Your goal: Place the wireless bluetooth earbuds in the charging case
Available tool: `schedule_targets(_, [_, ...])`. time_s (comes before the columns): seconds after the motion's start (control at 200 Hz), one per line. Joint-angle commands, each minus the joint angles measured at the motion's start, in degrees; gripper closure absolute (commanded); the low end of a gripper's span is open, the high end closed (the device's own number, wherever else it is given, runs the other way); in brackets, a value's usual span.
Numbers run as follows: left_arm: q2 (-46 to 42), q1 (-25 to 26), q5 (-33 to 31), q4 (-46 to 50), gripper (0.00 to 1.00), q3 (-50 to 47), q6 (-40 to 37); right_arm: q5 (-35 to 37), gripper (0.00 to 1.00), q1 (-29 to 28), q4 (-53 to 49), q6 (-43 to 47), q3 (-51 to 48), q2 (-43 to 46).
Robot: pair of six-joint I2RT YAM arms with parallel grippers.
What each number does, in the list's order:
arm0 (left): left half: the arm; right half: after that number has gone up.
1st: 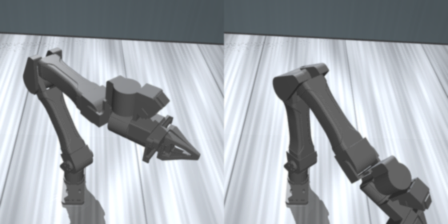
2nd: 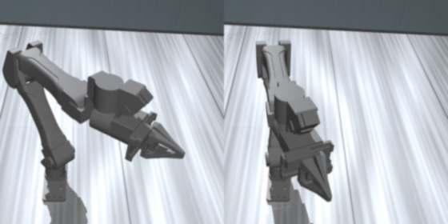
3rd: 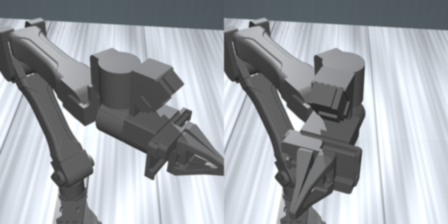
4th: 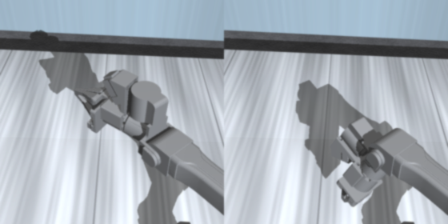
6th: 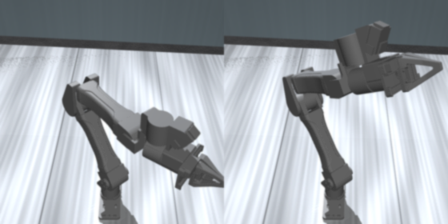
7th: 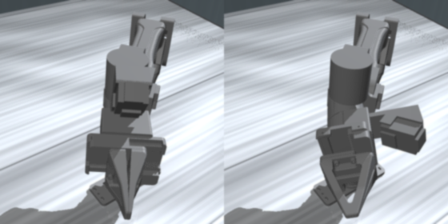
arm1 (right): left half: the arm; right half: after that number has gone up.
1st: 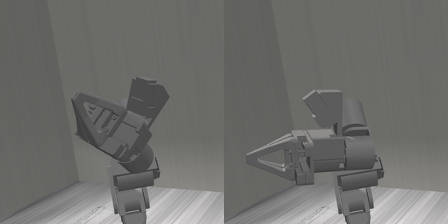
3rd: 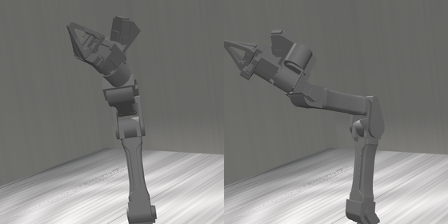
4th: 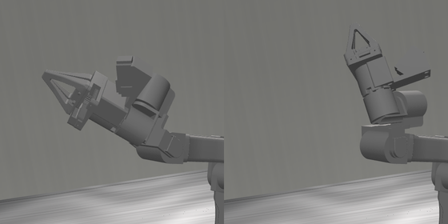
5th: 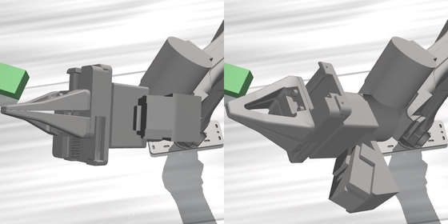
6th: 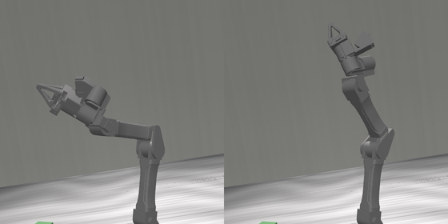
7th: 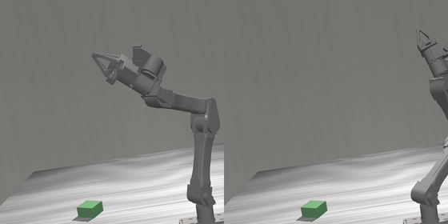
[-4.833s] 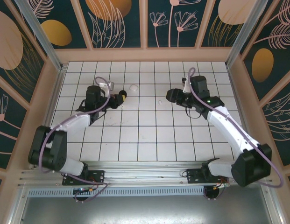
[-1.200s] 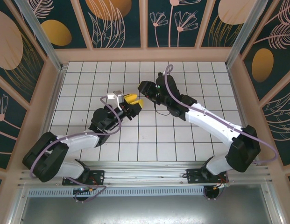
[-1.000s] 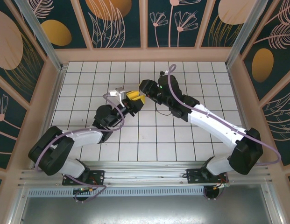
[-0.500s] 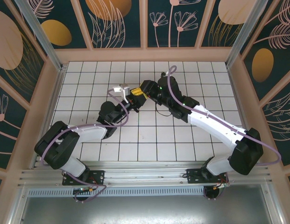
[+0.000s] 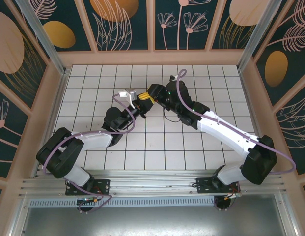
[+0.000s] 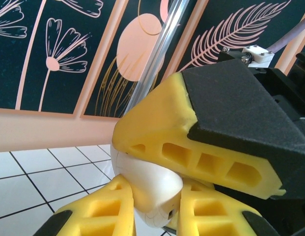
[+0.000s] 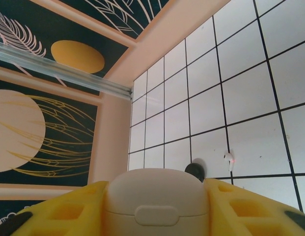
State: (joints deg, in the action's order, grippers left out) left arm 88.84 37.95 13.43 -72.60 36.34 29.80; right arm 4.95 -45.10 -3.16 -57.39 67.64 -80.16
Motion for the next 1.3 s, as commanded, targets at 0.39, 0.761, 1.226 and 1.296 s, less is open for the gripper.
schedule_targets(0.39, [-5.7,-0.6,1.3,-0.4,0.96,-2.3,6.2,-9.3,0.37,3.7,1.4,13.0,0.5,9.8])
schedule_targets(0.761, [-8.9,-4.0,16.0,-3.2,0.97,-0.5,18.5,-32.3,0.36,13.4,22.0,12.4,-13.2,18.1])
schedule_targets(1.226, [-8.9,-4.3,21.1,-10.9,0.97,0.9,27.0,-44.8,0.42,13.5,33.5,9.5,-16.3,14.8])
schedule_targets(1.296, [-8.5,-4.3,21.4,-12.5,0.98,1.0,28.1,-45.8,0.42,13.4,34.5,9.6,-16.2,14.3])
